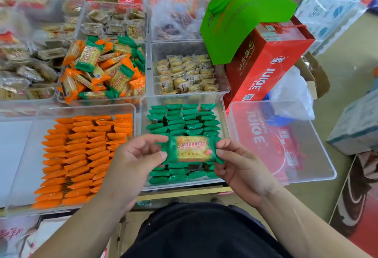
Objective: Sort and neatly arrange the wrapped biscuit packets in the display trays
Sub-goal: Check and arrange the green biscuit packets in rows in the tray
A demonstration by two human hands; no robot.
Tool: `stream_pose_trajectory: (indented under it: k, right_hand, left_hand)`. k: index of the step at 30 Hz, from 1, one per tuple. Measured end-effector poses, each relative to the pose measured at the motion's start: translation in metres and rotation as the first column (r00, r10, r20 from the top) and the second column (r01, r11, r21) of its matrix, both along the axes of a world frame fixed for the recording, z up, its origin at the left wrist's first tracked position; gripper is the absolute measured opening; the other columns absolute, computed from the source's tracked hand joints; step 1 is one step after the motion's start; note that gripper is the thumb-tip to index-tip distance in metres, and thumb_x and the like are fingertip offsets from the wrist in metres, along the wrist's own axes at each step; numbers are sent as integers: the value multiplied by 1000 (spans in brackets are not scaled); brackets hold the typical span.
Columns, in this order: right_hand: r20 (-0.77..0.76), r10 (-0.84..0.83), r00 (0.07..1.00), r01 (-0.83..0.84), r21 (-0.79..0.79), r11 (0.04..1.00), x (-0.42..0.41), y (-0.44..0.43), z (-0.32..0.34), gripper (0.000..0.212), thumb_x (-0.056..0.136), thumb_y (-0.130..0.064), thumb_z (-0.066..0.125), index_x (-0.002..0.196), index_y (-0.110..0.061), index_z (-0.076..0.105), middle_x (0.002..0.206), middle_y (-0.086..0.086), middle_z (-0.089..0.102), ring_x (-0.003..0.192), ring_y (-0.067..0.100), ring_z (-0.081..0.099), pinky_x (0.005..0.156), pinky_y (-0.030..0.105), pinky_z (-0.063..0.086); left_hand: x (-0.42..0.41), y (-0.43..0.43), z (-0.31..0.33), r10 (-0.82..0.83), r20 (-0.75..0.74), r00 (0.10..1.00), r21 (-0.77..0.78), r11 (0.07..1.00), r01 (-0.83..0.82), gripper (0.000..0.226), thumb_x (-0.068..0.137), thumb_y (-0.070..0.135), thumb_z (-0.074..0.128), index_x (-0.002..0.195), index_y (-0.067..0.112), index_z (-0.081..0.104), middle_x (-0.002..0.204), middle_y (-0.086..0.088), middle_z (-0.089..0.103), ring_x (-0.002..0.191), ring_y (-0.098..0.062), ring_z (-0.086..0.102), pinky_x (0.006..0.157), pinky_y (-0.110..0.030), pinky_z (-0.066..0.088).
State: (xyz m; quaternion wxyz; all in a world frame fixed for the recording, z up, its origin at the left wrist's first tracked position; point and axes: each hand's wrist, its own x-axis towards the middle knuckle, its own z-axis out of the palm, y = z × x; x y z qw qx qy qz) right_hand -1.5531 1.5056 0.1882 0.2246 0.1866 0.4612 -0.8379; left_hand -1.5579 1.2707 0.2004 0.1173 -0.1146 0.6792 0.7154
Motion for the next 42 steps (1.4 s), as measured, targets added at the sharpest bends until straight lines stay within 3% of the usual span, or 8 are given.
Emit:
stream_pose_trajectory:
  k: [6,8,10,19,30,33,37,42]
  right_hand:
    - [63,29,998,-29,-13,1000,-2,12,6,26,75,7,60,92,-2,78,68,10,59,55,12,46,49,21,32]
    - [37,150,988,-154,159,975,-4,12,7,4,77,-5,73,74,-7,75,59,11,51,48,12,34,48,23,24]
    - [66,221,973,-231,313,921,-5,8,6,32,75,-26,81,59,-7,60,49,6,40,43,12,24,49,25,17]
    - [113,147,983,-170,241,955,-12,4,3,40,91,-22,64,59,-11,43,45,2,33,41,11,18,45,24,12]
    - [-26,-57,998,63,440,896,-21,10,2,26,99,-28,59,103,-4,67,94,17,75,66,24,68,52,30,52]
    - [-75,-72,995,102,577,811,-22,16,-9,7,95,-12,67,97,-6,66,87,15,75,69,22,71,52,28,53]
    - [-107,-42,993,103,658,746,-24,31,-28,35,90,-6,72,116,-23,55,83,10,76,72,23,72,61,29,57]
    - [-119,326,938,-37,900,435,-24,52,-57,21,89,-16,75,109,-23,72,82,-12,73,71,7,66,67,29,56]
  left_hand:
    - [1,-5,11,-67,102,993,98,994,57,29,91,-12,55,103,5,75,96,-15,75,90,-29,72,85,-38,56]
    - [-1,-5,12,-22,122,992,18,1000,20,14,90,-3,63,93,3,75,78,-11,74,73,-24,70,74,-36,57]
    - [-2,-4,6,23,158,987,-79,997,-11,14,91,8,68,78,5,74,62,-6,63,57,-18,60,62,-34,52]
    - [-10,-2,-6,54,327,944,51,996,-74,24,90,13,68,67,15,70,55,-5,49,48,-16,43,50,-30,33]
    - [-21,19,-23,-130,19,991,-287,949,130,29,95,4,62,104,29,75,93,13,76,91,-4,71,86,-30,58]
    - [-27,27,-41,-285,-41,958,-420,875,242,35,96,10,62,108,42,70,100,24,72,98,6,65,90,-22,53]
    - [-37,40,-79,-418,-31,908,-609,728,315,34,98,15,59,127,33,59,111,22,64,100,-1,62,87,-19,48]
    - [-48,44,-132,-602,155,783,-847,327,419,35,92,40,66,125,28,66,102,7,54,106,-19,52,90,-34,43]
